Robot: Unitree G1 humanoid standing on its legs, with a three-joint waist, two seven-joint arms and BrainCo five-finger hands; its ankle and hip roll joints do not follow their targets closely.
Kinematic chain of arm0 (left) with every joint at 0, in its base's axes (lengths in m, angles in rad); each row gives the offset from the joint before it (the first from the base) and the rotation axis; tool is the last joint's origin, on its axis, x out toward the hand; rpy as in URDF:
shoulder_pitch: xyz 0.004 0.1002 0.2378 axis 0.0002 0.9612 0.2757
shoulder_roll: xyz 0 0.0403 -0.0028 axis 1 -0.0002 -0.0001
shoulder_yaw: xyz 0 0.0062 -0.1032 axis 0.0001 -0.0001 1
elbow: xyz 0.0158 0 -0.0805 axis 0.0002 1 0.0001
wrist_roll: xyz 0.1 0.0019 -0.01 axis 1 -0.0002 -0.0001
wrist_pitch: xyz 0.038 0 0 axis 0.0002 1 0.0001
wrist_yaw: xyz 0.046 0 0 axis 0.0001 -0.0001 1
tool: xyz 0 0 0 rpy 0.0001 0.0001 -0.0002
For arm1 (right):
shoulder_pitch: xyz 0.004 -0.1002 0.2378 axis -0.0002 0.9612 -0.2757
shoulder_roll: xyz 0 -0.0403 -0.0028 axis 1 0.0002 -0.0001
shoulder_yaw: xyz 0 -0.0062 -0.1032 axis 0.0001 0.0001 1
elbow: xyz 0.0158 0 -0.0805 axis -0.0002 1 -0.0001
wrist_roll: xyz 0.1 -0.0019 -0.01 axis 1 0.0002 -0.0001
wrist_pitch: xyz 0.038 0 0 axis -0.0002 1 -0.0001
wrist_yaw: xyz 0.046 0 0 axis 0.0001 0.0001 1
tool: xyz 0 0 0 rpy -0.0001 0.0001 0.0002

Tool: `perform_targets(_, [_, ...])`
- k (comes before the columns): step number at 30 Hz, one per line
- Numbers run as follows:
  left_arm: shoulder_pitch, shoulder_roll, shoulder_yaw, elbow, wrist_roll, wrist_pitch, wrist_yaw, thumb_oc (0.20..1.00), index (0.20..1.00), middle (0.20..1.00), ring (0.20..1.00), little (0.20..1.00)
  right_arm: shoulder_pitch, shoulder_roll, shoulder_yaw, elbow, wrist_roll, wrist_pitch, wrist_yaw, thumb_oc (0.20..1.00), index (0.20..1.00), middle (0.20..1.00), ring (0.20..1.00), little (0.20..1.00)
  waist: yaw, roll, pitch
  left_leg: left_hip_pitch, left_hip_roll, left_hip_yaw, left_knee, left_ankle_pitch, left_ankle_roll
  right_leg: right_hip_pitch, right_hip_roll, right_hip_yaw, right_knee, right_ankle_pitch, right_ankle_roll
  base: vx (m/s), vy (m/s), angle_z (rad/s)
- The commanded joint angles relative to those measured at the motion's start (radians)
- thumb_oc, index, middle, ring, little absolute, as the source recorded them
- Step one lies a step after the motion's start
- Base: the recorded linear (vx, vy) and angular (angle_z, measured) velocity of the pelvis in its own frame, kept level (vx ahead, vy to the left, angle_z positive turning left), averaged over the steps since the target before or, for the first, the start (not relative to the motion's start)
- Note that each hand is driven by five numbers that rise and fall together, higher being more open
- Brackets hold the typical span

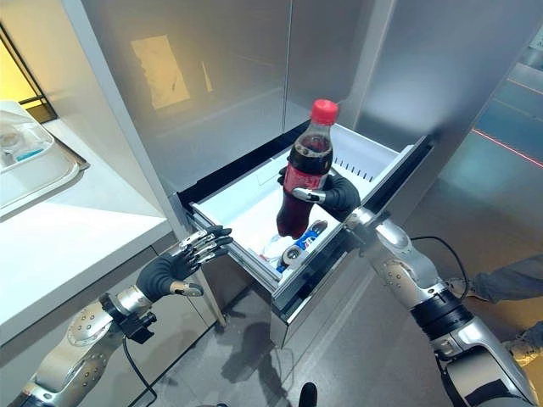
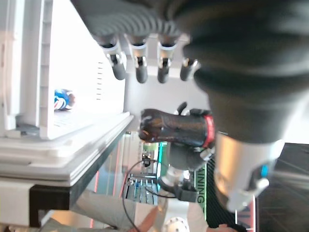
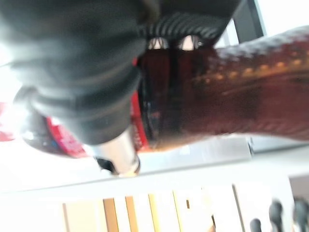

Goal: Take the drinks into the refrigerator

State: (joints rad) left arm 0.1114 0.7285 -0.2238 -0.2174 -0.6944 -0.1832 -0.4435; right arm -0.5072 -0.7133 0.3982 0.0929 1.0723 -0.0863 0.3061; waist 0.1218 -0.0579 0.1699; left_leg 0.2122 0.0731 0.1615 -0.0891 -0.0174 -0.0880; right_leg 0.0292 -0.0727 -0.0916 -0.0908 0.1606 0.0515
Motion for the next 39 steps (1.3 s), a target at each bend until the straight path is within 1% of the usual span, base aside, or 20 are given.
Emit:
perform_targets(1, [-0.012,0.048,0.011,-0.082,-0.098,-0.034,-0.035,1.0,1.0,1.0,1.0,1.0,-0.224,-0.073,-0.085,0.037,-0.01,-0.128,-0.033,0.2,0.2,0.2,0.2,0.2,0.004,-0.006,0.005,-0.034,-0.044,-0.07,0.02,-0.053,0.075,0.031,-0.01,-0.026,0.147,-0.149,0.056,0.0,0.0,0.0])
perform_targets(3, [-0.022,0.055,-0.01,-0.095,-0.124,-0.029,-0.046,1.0,1.0,1.0,1.0,1.0,-0.28,-0.089,-0.066,0.089,-0.028,-0.133,-0.052,0.2,0.2,0.2,0.2,0.2,0.008,-0.007,0.015,-0.045,-0.043,-0.072,0.022,-0.05,0.075,0.019,-0.009,-0.026,0.151,-0.148,0.055,-0.02,-0.002,0.0])
perform_targets(9, [-0.04,0.126,-0.059,-0.141,-0.173,-0.016,-0.066,1.0,1.0,1.0,1.0,1.0,-0.499,-0.119,0.05,0.238,-0.084,-0.142,-0.088,0.2,0.2,0.2,0.2,0.2,0.02,-0.007,0.06,-0.097,-0.042,-0.075,0.031,-0.034,0.078,-0.043,0.0,-0.018,0.174,-0.141,0.055,-0.07,-0.001,-0.03])
perform_targets(11, [-0.056,0.145,-0.067,-0.154,-0.179,-0.024,-0.065,1.0,1.0,1.0,1.0,1.0,-0.561,-0.105,0.082,0.307,-0.096,-0.148,-0.097,0.2,0.2,0.2,0.2,0.2,0.023,-0.007,0.069,-0.116,-0.041,-0.075,0.034,-0.027,0.078,-0.063,0.002,-0.02,0.18,-0.139,0.054,-0.06,-0.005,-0.02])
perform_targets(12, [-0.074,0.163,-0.08,-0.163,-0.187,-0.027,-0.066,1.0,1.0,1.0,1.0,1.0,-0.611,-0.094,0.111,0.352,-0.11,-0.146,-0.105,0.2,0.2,0.2,0.2,0.2,0.027,-0.008,0.083,-0.133,-0.04,-0.078,0.036,-0.021,0.076,-0.078,0.004,-0.02,0.183,-0.136,0.053,-0.05,-0.009,-0.01])
perform_targets(15, [-0.09,0.172,-0.091,-0.164,-0.194,-0.029,-0.059,1.0,1.0,1.0,1.0,1.0,-0.651,-0.077,0.135,0.389,-0.126,-0.145,-0.111,0.2,0.2,0.2,0.2,0.2,0.031,-0.009,0.099,-0.155,-0.036,-0.083,0.042,-0.013,0.074,-0.096,0.005,-0.023,0.188,-0.135,0.051,-0.06,-0.016,0.03])
perform_targets(16, [-0.107,0.173,-0.115,-0.165,-0.197,-0.031,-0.056,1.0,1.0,1.0,1.0,1.0,-0.682,-0.054,0.148,0.421,-0.129,-0.146,-0.12,0.2,0.2,0.2,0.2,0.2,0.034,-0.01,0.113,-0.169,-0.034,-0.088,0.046,-0.009,0.074,-0.112,0.006,-0.025,0.194,-0.134,0.049,-0.05,-0.018,0.04])
perform_targets(17, [-0.109,0.173,-0.116,-0.164,-0.197,-0.031,-0.056,1.0,1.0,1.0,1.0,1.0,-0.684,-0.054,0.148,0.423,-0.129,-0.147,-0.12,0.2,0.2,0.2,0.2,0.2,0.034,-0.01,0.113,-0.171,-0.035,-0.088,0.047,-0.009,0.074,-0.113,0.006,-0.025,0.195,-0.134,0.049,-0.05,-0.013,0.03])
perform_targets(19, [-0.144,0.188,-0.146,-0.172,-0.202,-0.034,-0.05,1.0,1.0,1.0,1.0,1.0,-0.741,-0.022,0.178,0.466,-0.143,-0.147,-0.13,0.2,0.2,0.2,0.2,0.2,0.038,-0.014,0.137,-0.195,-0.031,-0.095,0.052,-0.002,0.073,-0.137,0.009,-0.027,0.206,-0.134,0.047,-0.04,-0.018,0.01])
perform_targets(21, [-0.158,0.191,-0.157,-0.171,-0.205,-0.036,-0.046,1.0,1.0,1.0,1.0,1.0,-0.758,-0.011,0.19,0.472,-0.147,-0.146,-0.133,0.2,0.2,0.2,0.2,0.2,0.038,-0.014,0.145,-0.204,-0.03,-0.096,0.054,0.001,0.072,-0.147,0.009,-0.029,0.212,-0.133,0.046,-0.04,-0.011,0.01])
perform_targets(25, [-0.204,0.201,-0.195,-0.174,-0.208,-0.04,-0.033,1.0,1.0,1.0,1.0,1.0,-0.812,0.027,0.217,0.506,-0.158,-0.152,-0.147,0.2,0.2,0.2,0.2,0.2,0.044,-0.021,0.176,-0.237,-0.026,-0.103,0.065,0.01,0.069,-0.18,0.011,-0.03,0.227,-0.129,0.045,-0.03,-0.016,0.05])
perform_targets(30, [-0.242,0.212,-0.216,-0.18,-0.21,-0.047,-0.018,1.0,1.0,1.0,1.0,1.0,-0.85,0.053,0.256,0.543,-0.195,-0.15,-0.157,0.2,0.2,0.2,0.2,0.2,0.053,-0.033,0.209,-0.275,-0.023,-0.108,0.086,0.012,0.066,-0.207,0.014,-0.035,0.234,-0.125,0.044,-0.03,-0.018,0.06])
perform_targets(35, [-0.241,0.209,-0.214,-0.185,-0.2,-0.059,0.003,1.0,1.0,1.0,1.0,1.0,-0.846,0.049,0.319,0.571,-0.314,-0.137,-0.151,0.2,0.2,0.2,0.2,0.2,0.065,-0.045,0.237,-0.296,-0.023,-0.114,0.103,0.011,0.064,-0.215,0.017,-0.035,0.231,-0.121,0.042,-0.02,-0.013,0.02])
perform_targets(37, [-0.239,0.218,-0.216,-0.193,-0.197,-0.059,0.002,1.0,1.0,1.0,1.0,1.0,-0.846,0.04,0.364,0.577,-0.388,-0.127,-0.138,0.2,0.2,0.2,0.2,0.2,0.069,-0.048,0.249,-0.3,-0.022,-0.115,0.105,0.011,0.062,-0.213,0.018,-0.037,0.228,-0.121,0.04,-0.03,-0.021,0.06])
perform_targets(39, [-0.243,0.227,-0.221,-0.198,-0.189,-0.065,0.006,1.0,1.0,1.0,1.0,1.0,-0.836,0.034,0.392,0.562,-0.425,-0.126,-0.133,0.2,0.2,0.2,0.2,0.2,0.071,-0.048,0.258,-0.303,-0.02,-0.116,0.105,0.012,0.061,-0.214,0.018,-0.039,0.226,-0.12,0.04,-0.03,-0.013,0.03])
